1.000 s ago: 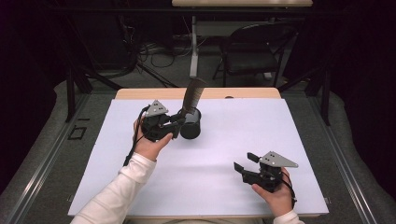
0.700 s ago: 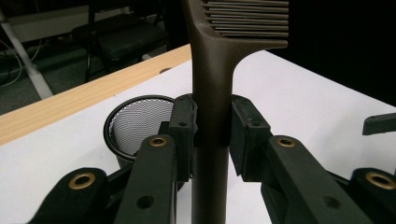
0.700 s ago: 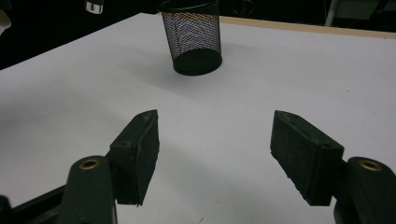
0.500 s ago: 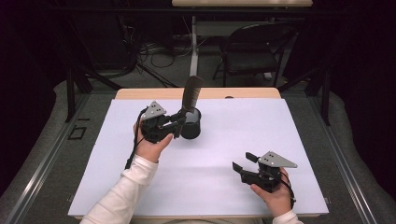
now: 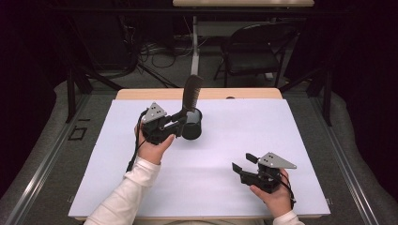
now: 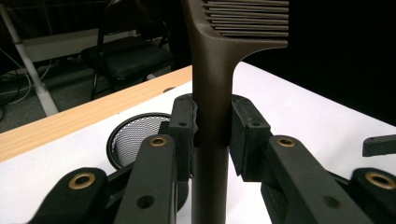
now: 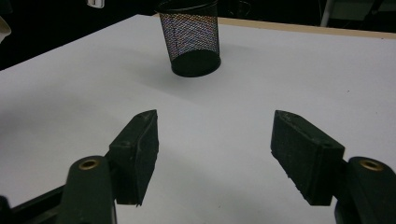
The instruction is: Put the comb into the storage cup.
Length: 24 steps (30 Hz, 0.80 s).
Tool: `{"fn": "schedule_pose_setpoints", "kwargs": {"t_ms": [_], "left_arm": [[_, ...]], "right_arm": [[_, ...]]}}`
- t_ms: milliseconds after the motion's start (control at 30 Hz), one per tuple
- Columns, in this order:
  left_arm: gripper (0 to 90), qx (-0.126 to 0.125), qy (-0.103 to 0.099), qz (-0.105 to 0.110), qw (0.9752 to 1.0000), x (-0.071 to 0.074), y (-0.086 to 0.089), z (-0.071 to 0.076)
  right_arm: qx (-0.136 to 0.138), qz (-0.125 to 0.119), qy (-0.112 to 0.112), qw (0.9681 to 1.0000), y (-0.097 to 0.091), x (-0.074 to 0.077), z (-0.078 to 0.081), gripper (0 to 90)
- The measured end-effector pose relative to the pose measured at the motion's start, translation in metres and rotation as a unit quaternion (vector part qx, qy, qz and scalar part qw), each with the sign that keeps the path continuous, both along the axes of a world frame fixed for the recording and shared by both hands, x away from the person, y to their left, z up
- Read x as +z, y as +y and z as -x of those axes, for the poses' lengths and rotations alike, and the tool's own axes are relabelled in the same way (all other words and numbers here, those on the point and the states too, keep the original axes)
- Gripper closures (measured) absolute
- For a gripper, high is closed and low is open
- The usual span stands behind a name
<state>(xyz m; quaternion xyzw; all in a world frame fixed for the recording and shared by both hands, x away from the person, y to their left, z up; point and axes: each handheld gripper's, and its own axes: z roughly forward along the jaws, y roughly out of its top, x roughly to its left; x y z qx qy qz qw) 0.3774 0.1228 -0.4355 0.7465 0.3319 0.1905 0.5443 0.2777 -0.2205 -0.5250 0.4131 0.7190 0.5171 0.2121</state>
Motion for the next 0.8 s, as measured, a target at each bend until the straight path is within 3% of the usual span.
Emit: {"fn": "schedule_pose_setpoints", "kwargs": {"t_ms": [67, 167, 800], "left_arm": [[72.6, 0.002, -0.002, 0.001, 1.0, 0.0, 0.001, 0.0], [72.6, 0.004, -0.005, -0.003, 1.0, -0.001, 0.002, 0.001], [72.5, 0.013, -0.009, 0.005, 0.9999, -0.006, 0.006, 0.003]], "right_arm": [[-0.002, 0.002, -0.003, 1.0, 0.001, 0.0, 0.0, 31.7], [0.004, -0.002, 0.01, 0.9999, 0.003, 0.0, -0.001, 31.7], [0.005, 0.032, 0.005, 0.9995, 0.023, 0.013, -0.008, 26.0]]}}
